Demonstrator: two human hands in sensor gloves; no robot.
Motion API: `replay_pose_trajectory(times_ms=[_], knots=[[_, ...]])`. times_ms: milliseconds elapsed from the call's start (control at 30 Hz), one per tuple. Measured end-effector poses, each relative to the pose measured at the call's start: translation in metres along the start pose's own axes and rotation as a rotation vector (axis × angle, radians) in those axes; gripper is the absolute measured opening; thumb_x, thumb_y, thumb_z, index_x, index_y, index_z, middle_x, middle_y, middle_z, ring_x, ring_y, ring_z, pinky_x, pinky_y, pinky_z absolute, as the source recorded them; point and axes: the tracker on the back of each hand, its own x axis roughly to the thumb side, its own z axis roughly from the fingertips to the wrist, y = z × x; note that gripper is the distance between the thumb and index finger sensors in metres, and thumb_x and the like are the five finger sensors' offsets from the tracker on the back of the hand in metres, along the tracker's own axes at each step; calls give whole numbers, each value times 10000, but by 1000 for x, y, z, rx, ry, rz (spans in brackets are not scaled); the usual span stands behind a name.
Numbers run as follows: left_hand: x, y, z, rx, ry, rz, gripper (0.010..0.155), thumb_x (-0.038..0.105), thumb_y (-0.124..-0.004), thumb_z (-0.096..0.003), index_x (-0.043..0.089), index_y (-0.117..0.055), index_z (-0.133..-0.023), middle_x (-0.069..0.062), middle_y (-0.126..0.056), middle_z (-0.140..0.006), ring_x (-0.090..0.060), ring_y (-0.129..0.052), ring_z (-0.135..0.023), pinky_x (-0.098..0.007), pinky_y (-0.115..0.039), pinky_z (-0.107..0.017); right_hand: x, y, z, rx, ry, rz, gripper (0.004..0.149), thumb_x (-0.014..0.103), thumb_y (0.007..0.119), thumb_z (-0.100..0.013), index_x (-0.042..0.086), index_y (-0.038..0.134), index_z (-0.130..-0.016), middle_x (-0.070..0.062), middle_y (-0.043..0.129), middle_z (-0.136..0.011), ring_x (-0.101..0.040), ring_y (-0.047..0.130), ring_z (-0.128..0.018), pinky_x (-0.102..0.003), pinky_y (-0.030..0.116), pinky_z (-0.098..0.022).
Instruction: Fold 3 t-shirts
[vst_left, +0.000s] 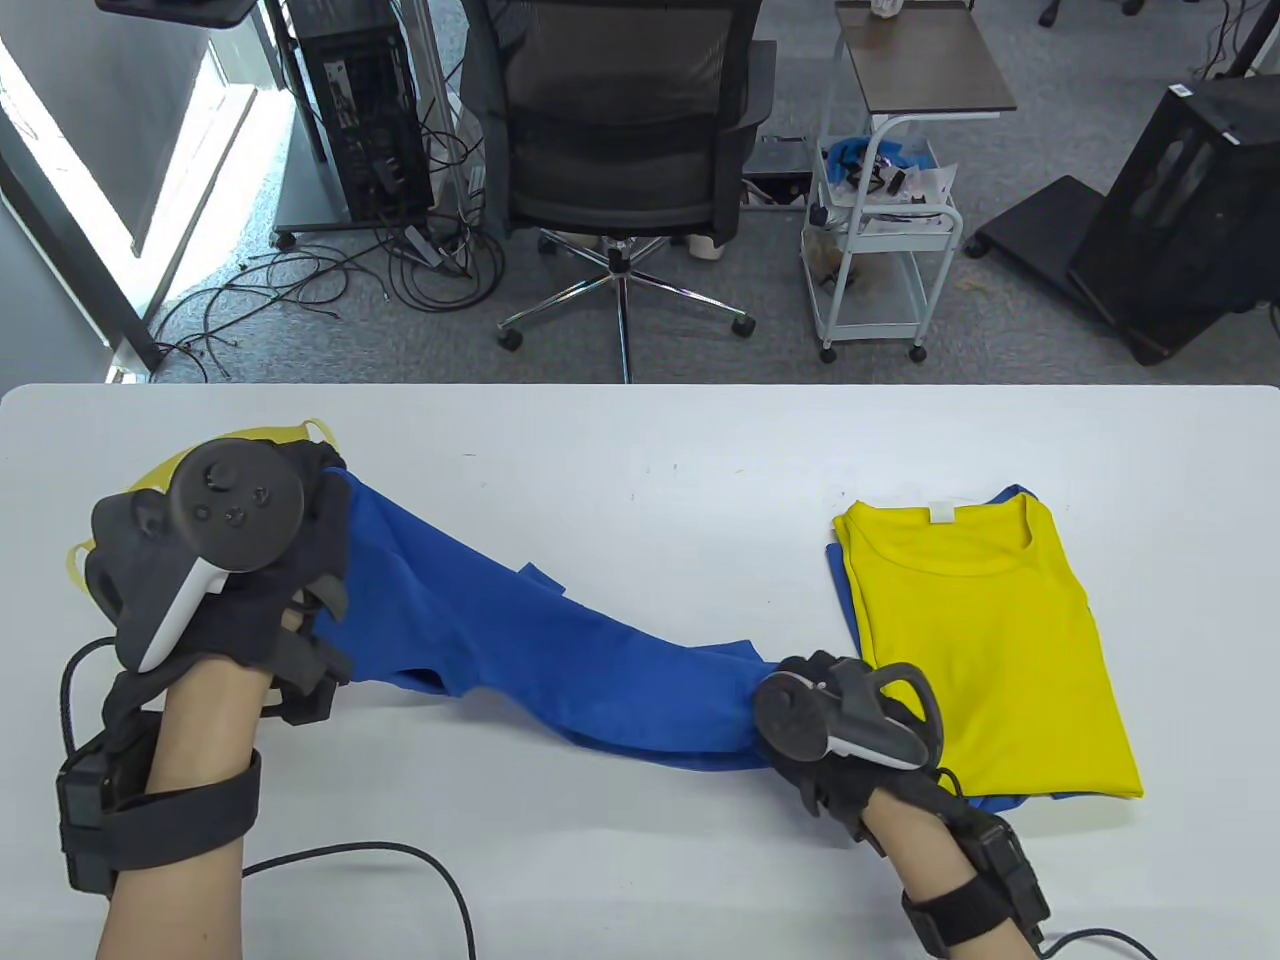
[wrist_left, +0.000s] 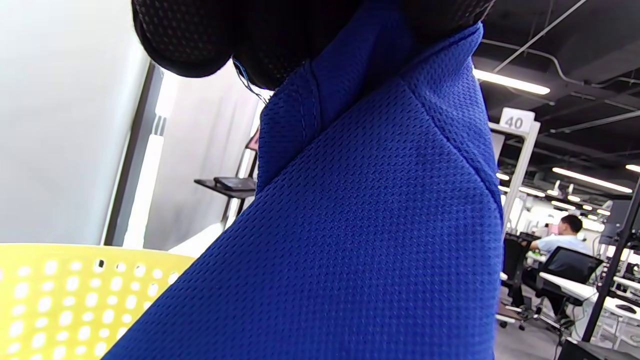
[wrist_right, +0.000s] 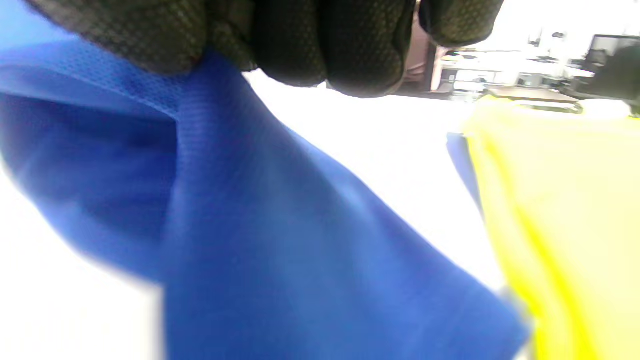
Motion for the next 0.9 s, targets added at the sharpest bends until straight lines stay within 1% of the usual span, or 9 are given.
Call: replay_pose_trajectory(times_ms=[67, 100, 233, 367, 467, 600, 767, 833, 900], knots=[[-2, -3, -2, -3, 4, -5, 428, 444, -618, -461, 259, -768, -817, -4, -783, -794, -224, -787, -730, -417, -756, -582, -25, -17, -1, 26, 83, -52, 398, 365, 823, -444, 202, 761, -802, -84, 776, -847, -361, 802, -753, -630, 573, -649], [-2, -6, -3, -8, 4, -7, 429, 444, -617, -462, 259, -768, -817, -5, -783, -794, -225, -788, -730, -417, -756, -582, -31, -18, -2, 40, 108, -50, 398, 360, 824, -446, 199, 760, -804, -88, 774, -849, -365, 799, -753, -629, 572, -649], [-2, -27, -10, -62, 1, -21, 428, 446, -618, -461, 261, -768, -817, -4, -784, -794, -225, -788, -729, -418, -757, -580, -51, -2, -14, 127, 186, 22, 396, 361, 821, -446, 202, 761, -803, -87, 774, -848, -364, 800, -751, -621, 578, -642], [0, -47, -20, -115, -6, -33, 428, 446, -619, -461, 262, -769, -817, -2, -785, -794, -223, -790, -729, -418, -757, -580, -58, 26, -30, 177, 221, 61, 395, 356, 821, -444, 207, 758, -804, -86, 771, -851, -366, 792, -758, -621, 568, -645], [3, -58, -25, -137, -7, -52, 429, 446, -621, -460, 263, -769, -818, -2, -786, -794, -224, -791, -728, -418, -757, -579, -56, 40, -39, 195, 226, 111, 393, 357, 818, -444, 209, 758, -803, -81, 772, -852, -367, 791, -761, -620, 564, -648], [4, -68, -29, -153, -13, -64, 430, 448, -622, -459, 264, -770, -819, -1, -787, -793, -222, -792, -727, -418, -758, -577, -51, 43, -45, 177, 230, 139, 399, 355, 811, -442, 221, 759, -814, -81, 757, -874, -374, 779, -778, -621, 555, -649], [5, -81, -30, -172, -18, -60, 430, 448, -622, -459, 266, -769, -819, 0, -787, -794, -220, -793, -726, -416, -759, -576, -26, 29, -43, 60, 85, 23, 626, 528, 762, -403, 227, 655, -941, -107, 697, -941, -401, 728, -828, -637, 530, -657], [5, -85, -30, -178, -19, -56, 429, 447, -623, -458, 266, -769, -819, -1, -787, -794, -222, -793, -726, -416, -759, -576, -9, 30, -43, 106, 14, 59, 699, 562, 788, -369, 253, 609, -970, -104, 650, -981, -405, 687, -866, -649, 499, -673], [4, -86, -29, -179, -21, -60, 429, 446, -622, -459, 266, -768, -820, 0, -787, -794, -222, -793, -726, -415, -759, -576, -2, 35, -45, 127, 13, 151, 719, 544, 820, -353, 271, 589, -977, -92, 630, -998, -400, 672, -884, -650, 490, -681]])
